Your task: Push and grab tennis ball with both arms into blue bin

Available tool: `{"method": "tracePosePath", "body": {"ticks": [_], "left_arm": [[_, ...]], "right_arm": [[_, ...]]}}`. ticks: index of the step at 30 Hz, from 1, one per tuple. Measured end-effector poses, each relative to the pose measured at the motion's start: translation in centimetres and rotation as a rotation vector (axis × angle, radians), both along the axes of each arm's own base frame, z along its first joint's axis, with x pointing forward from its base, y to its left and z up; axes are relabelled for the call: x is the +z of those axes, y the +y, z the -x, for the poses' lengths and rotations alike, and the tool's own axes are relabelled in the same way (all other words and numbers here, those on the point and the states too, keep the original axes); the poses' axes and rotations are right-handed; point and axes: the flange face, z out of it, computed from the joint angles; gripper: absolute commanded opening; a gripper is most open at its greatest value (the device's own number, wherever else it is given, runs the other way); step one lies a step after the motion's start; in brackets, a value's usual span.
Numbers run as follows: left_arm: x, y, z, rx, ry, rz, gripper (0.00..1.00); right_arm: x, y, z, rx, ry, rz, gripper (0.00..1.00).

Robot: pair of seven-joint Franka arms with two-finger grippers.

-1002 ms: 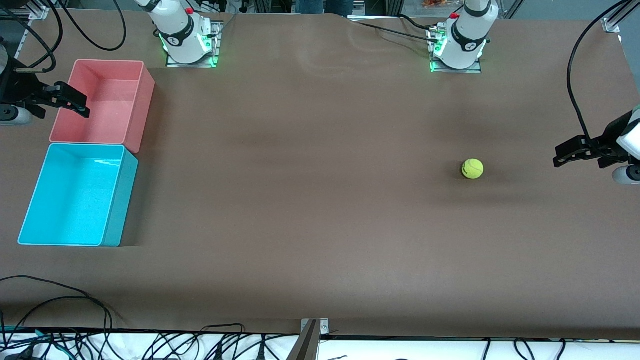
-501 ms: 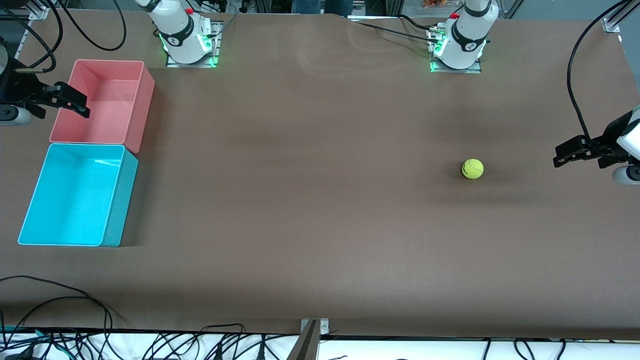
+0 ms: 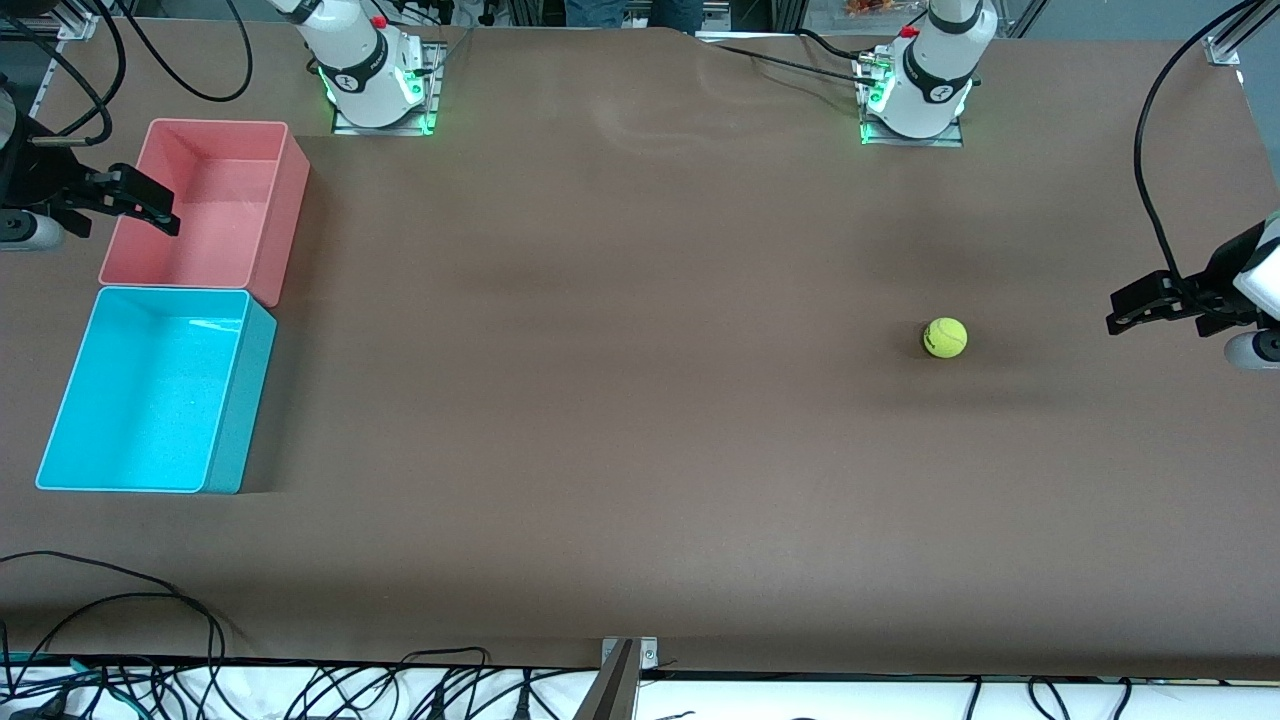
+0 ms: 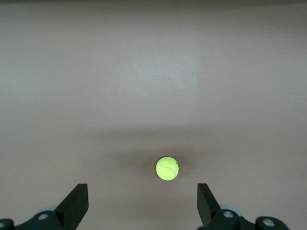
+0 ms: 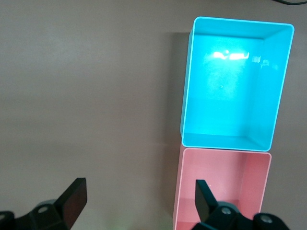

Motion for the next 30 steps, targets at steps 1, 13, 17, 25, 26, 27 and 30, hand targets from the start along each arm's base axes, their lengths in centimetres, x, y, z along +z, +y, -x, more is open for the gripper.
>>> {"method": "tracePosePath", "body": {"ticks": [1, 13, 17, 25, 26, 27, 30], "left_arm": [[0.00, 0.00, 0.00, 0.000, 0.000, 0.000, 1.00], [0.00, 0.00, 0.00, 0.000, 0.000, 0.000, 1.00], [0.00, -0.01, 0.00, 0.000, 0.000, 0.000, 1.00], [-0.03, -0.29, -0.02, -0.005, 0.001, 0.001, 1.00], [-0.06, -0.28, -0.02, -0.005, 0.002, 0.001, 1.00], [-0.09, -0.27, -0.03, -0.005, 0.002, 0.001, 1.00], [-0.18, -0.24, -0.06, -0.002, 0.004, 0.001, 0.40]], "right_arm": [[0.00, 0.00, 0.00, 0.000, 0.000, 0.000, 1.00], [0.00, 0.00, 0.00, 0.000, 0.000, 0.000, 1.00], [0.00, 0.00, 0.00, 0.000, 0.000, 0.000, 1.00], [0.00, 0.00, 0.00, 0.000, 0.000, 0.000, 1.00], [0.00, 0.00, 0.00, 0.000, 0.000, 0.000, 1.00], [0.00, 0.00, 0.00, 0.000, 0.000, 0.000, 1.00], [0.00, 0.00, 0.00, 0.000, 0.000, 0.000, 1.00]]}}
